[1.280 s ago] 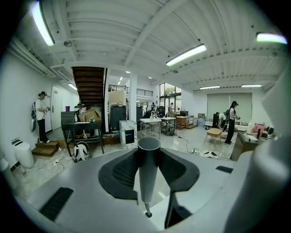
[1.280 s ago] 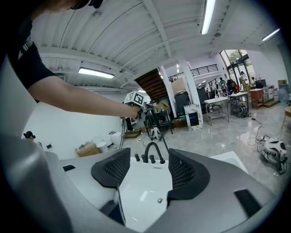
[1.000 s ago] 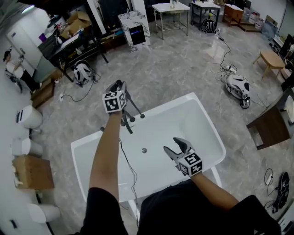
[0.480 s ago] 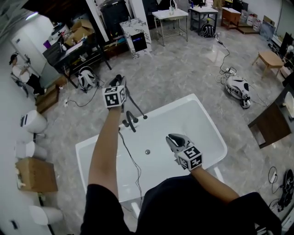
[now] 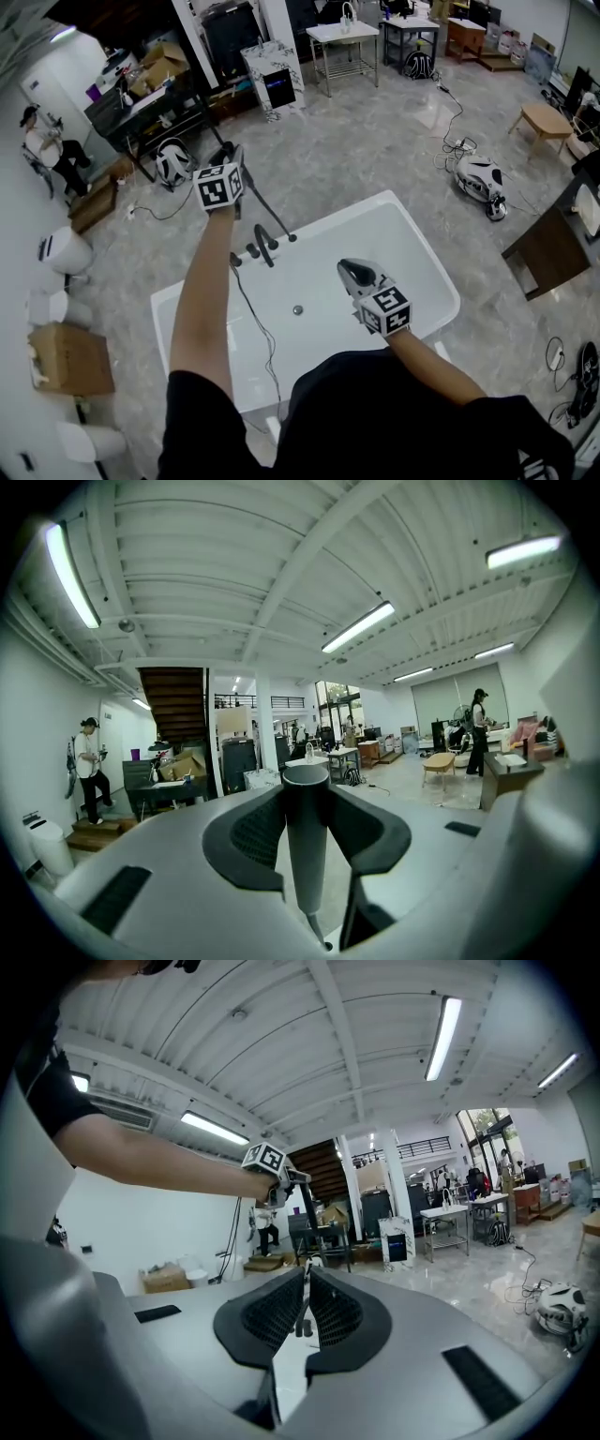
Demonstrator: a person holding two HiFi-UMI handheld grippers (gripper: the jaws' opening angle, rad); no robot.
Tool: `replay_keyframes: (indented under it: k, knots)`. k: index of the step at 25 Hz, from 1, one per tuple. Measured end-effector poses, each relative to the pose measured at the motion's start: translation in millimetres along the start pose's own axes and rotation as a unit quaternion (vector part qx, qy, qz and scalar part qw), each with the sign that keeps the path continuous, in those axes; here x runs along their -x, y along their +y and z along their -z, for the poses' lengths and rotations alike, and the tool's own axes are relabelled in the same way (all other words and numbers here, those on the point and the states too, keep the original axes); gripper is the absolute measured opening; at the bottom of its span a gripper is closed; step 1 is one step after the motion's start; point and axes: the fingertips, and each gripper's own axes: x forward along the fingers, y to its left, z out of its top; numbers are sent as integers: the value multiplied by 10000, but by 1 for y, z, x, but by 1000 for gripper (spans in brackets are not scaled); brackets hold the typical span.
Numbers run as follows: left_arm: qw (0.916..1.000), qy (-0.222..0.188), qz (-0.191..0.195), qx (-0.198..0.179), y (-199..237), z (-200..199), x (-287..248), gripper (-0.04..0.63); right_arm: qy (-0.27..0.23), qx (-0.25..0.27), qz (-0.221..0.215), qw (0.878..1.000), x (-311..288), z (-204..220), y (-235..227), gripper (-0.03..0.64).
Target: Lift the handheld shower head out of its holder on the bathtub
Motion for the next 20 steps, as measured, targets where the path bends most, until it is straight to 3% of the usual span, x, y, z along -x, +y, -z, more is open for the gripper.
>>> replay_keyframes:
  k: [20]
  knots:
    - [9998,127,153,-24,-6,24,1,129,-6,265,292,9992,-7,-12,-23,-3]
